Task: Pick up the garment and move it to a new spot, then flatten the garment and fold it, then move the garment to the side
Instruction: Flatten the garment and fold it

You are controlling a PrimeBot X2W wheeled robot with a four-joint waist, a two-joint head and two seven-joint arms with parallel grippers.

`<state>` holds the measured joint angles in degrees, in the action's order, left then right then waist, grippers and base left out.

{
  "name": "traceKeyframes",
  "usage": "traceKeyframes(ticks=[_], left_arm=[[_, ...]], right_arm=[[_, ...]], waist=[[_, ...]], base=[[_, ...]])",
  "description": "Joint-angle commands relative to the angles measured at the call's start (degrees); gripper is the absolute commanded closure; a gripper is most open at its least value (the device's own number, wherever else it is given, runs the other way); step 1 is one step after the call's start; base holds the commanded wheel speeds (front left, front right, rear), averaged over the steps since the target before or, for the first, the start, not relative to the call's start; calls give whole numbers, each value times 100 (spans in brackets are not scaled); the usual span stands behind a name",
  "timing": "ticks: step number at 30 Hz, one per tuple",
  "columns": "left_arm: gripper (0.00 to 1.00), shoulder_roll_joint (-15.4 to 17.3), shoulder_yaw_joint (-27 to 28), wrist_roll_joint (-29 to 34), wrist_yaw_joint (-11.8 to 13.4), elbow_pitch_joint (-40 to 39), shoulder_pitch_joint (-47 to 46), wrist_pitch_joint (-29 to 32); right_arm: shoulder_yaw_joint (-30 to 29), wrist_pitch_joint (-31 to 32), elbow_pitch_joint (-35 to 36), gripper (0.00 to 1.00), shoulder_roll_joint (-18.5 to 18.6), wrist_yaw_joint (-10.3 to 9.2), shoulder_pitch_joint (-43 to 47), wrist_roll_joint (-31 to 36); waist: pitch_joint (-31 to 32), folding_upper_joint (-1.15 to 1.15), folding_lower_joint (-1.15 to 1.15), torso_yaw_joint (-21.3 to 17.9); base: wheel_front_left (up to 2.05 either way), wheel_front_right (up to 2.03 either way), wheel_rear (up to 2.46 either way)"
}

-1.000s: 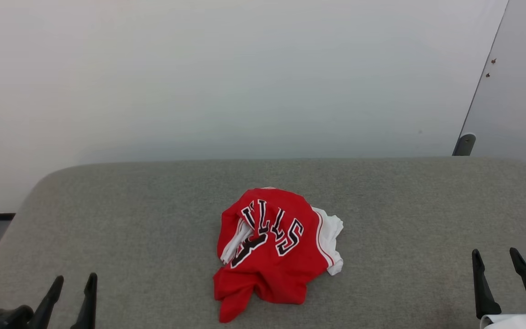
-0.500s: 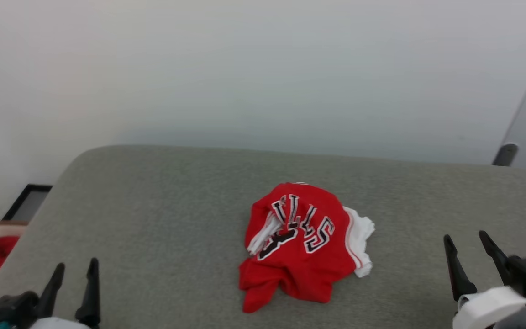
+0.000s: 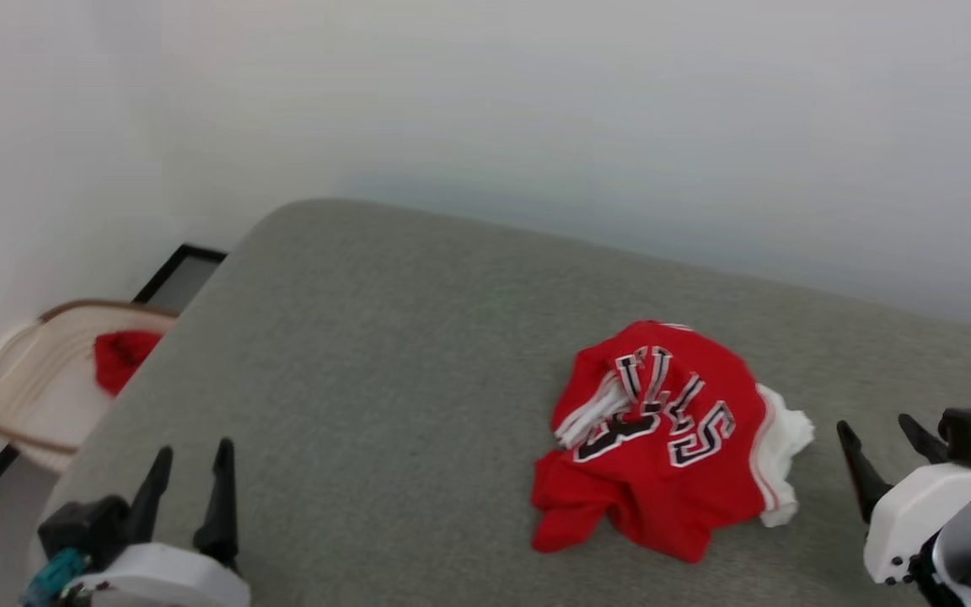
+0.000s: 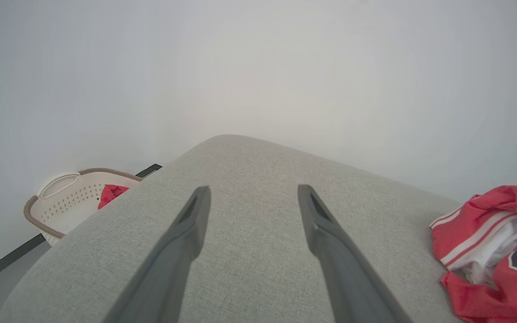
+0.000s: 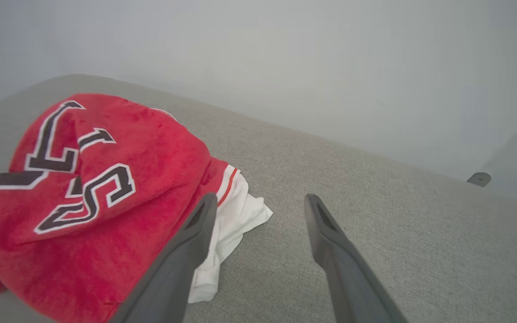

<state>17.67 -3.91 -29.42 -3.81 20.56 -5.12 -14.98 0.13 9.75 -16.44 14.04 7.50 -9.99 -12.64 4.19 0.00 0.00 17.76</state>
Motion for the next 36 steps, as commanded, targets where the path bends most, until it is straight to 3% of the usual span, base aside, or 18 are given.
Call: traceKeyframes(ticks=[1,15,23,24,25,36], left_arm=[[0,-70,1,61,-32,-16,-121,-20],[0,-560,-30,234,-285,174,-659,-19],[0,-701,-15,261,-356,309,-856,-19],[0,-701,-9,260,-363,317,-871,-19],[0,-709,0,253,-369,324,-884,-19],[0,-611,113,208,-374,310,-742,-19]], right_arm=[[-53,140,-74,0,80,-2,-125,-20],[-404,1615,-745,0,253,-2,-705,-206],[-446,2012,-1229,0,260,-2,-937,-191],[-410,2051,-1300,46,261,-2,-936,-195],[-381,2062,-1345,100,262,-2,-950,-205],[-201,1875,-1327,100,531,-4,-1209,-305]], waist=[[-353,0,0,442],[-1035,0,0,993],[-1233,0,0,1081],[-1243,0,0,1084],[-1250,0,0,1085],[-1049,0,0,828]], base=[[0,0,0],[0,0,0],[0,0,0],[0,0,0],[0,0,0],[0,0,0]])
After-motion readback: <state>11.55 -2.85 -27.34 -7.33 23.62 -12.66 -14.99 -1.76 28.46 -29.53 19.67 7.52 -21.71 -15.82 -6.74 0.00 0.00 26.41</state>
